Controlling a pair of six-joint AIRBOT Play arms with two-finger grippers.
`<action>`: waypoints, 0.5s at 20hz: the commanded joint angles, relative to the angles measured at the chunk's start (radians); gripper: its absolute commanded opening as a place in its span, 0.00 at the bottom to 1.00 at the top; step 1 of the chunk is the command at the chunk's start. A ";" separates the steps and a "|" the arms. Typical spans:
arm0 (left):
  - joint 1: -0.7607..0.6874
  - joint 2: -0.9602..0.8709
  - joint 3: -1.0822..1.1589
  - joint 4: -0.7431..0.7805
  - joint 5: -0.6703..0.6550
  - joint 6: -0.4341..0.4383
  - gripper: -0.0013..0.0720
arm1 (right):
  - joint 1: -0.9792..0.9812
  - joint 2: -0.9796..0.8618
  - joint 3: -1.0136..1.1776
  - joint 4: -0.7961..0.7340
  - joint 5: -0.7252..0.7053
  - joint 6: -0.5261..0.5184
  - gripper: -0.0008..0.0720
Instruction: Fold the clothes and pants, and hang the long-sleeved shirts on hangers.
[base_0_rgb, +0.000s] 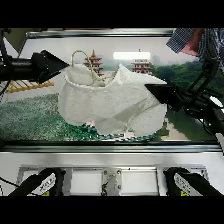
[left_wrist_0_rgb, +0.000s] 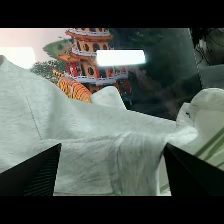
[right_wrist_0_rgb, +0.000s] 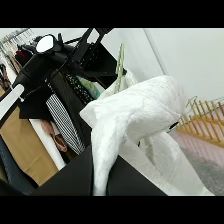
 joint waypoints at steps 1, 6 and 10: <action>0.015 -0.045 0.001 -0.065 -0.043 0.027 0.95 | 0.001 0.000 0.000 0.001 -0.003 0.000 0.03; 0.129 -0.064 0.001 -0.287 -0.055 0.053 0.95 | 0.001 0.000 0.000 0.001 -0.003 0.000 0.03; 0.157 -0.064 0.001 -0.318 -0.143 0.081 0.95 | 0.001 0.000 0.000 0.001 -0.011 0.000 0.03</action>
